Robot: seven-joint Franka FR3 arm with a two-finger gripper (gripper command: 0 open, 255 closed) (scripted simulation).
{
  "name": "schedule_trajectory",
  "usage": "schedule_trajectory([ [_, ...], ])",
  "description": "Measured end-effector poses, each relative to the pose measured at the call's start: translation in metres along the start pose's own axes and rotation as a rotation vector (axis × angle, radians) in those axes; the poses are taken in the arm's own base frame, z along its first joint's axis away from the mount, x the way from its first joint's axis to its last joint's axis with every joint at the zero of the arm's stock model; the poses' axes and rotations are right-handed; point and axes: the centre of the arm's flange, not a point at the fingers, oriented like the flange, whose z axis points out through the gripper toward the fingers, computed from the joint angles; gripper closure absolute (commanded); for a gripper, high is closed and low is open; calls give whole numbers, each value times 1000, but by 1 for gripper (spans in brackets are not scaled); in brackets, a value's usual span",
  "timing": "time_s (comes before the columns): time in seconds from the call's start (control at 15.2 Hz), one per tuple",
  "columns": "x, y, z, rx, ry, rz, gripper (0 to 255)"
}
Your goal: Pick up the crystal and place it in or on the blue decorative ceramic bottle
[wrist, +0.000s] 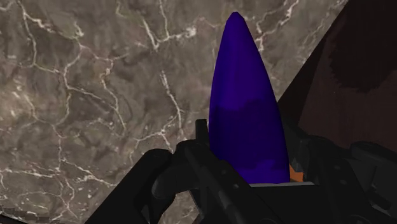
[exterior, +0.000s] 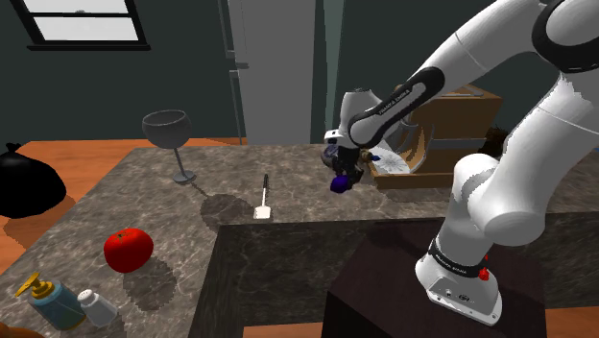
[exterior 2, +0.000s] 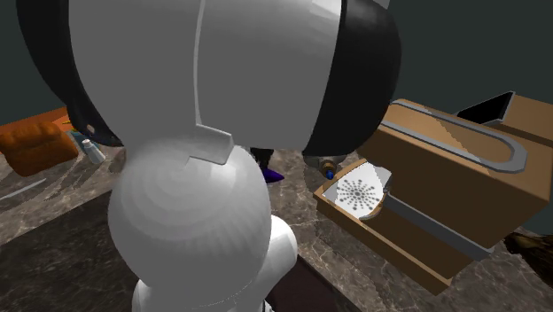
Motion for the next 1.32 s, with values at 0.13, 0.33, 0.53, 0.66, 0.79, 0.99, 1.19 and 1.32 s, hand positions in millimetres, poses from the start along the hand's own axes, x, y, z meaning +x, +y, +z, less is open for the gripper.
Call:
schedule_trajectory([
  [0.13,0,0,-12,0,0,0,255],
  [0.33,0,-1,-28,0,0,0,255],
  [0.53,1,-1,-42,0,0,0,255],
  [0.66,1,-1,-53,0,0,0,255],
  [0.79,1,-2,-64,0,0,0,255],
  [0.99,3,-2,-80,0,0,0,255],
  [1.19,3,-3,-96,0,0,0,255],
  [1.32,3,-2,-106,0,-1,0,255],
])
